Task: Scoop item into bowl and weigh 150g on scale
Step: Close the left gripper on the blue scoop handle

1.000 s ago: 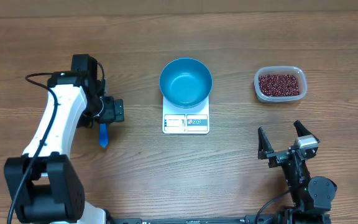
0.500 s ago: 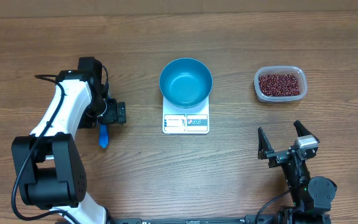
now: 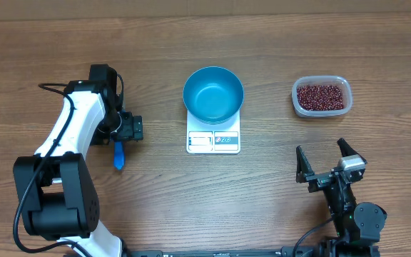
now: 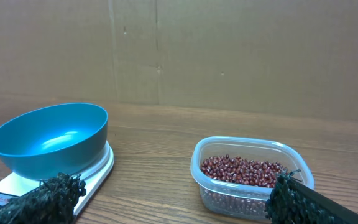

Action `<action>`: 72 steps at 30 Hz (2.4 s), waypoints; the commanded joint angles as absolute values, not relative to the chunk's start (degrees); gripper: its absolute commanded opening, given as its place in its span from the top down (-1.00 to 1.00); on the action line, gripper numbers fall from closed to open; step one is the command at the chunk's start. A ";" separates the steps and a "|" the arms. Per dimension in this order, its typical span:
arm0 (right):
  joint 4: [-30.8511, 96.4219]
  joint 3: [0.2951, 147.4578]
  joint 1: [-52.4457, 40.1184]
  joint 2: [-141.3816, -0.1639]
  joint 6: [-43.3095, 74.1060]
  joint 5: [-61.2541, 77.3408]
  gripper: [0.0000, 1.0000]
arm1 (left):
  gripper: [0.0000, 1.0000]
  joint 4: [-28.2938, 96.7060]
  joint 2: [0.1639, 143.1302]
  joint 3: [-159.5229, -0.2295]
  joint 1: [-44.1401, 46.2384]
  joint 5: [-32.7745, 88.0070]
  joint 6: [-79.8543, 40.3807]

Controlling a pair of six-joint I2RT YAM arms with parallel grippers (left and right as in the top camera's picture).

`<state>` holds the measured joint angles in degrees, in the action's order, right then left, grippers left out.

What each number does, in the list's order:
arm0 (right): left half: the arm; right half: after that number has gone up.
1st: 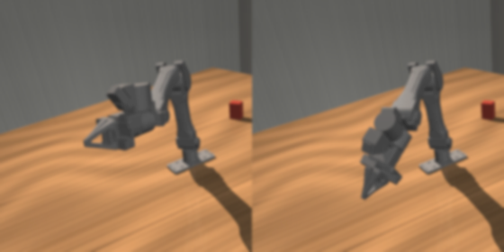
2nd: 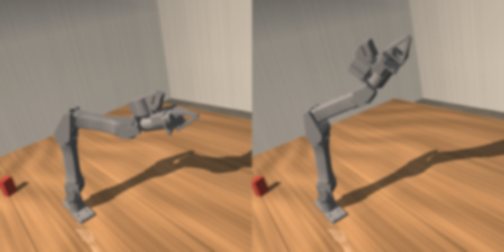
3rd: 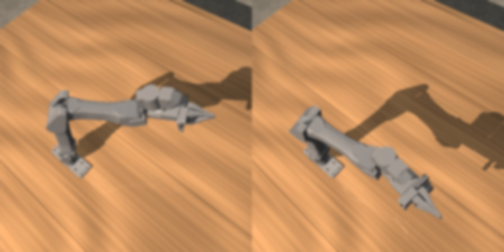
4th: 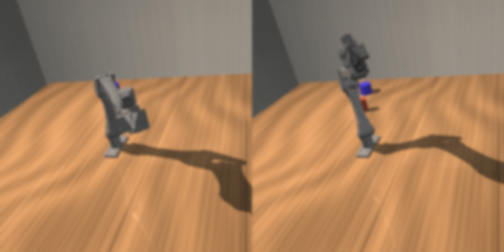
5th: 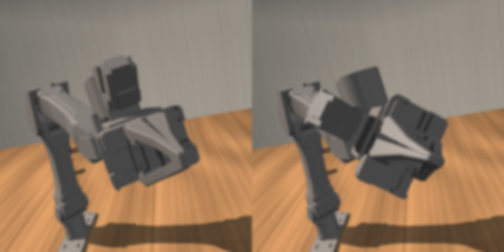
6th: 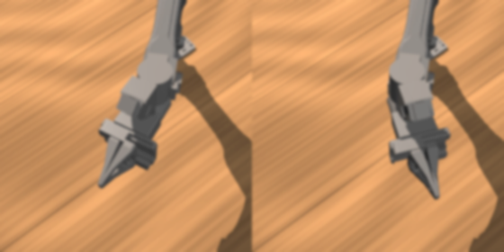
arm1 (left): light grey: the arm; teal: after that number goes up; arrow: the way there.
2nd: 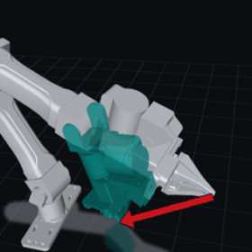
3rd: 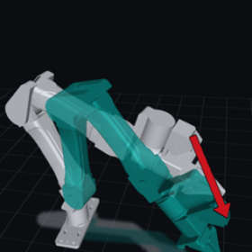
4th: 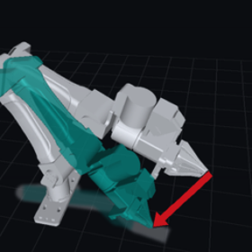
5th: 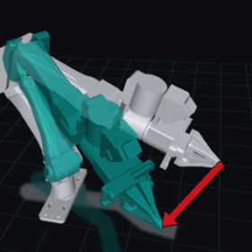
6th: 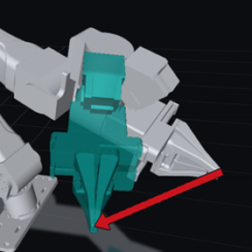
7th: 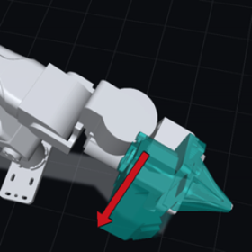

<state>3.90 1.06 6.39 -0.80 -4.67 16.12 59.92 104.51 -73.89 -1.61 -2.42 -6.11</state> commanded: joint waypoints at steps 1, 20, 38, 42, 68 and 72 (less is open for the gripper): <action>3.53 0.49 6.72 -0.16 -4.29 15.73 -1.00 | -0.99 59.66 104.90 -75.05 -1.89 -3.09 -6.90; 3.53 0.49 6.72 -0.16 -4.29 15.73 -1.00 | -0.99 59.29 104.92 -73.91 -1.89 -3.03 -8.99; 3.53 0.49 6.72 -0.16 -4.29 15.73 -1.00 | -0.99 58.92 104.92 -72.97 -1.89 -3.22 -8.80; 3.53 0.49 6.72 -0.16 -4.29 15.73 -0.99 | -1.00 57.91 104.92 -72.34 -1.89 -3.22 -8.80; 3.53 0.49 6.72 -0.16 -4.29 15.73 -0.99 | -0.55 57.19 104.92 -71.99 -1.89 -3.57 -8.78; 3.53 0.49 6.72 -0.16 -4.29 15.73 -1.00 | -0.58 57.12 104.92 -71.37 -1.89 -3.57 -8.80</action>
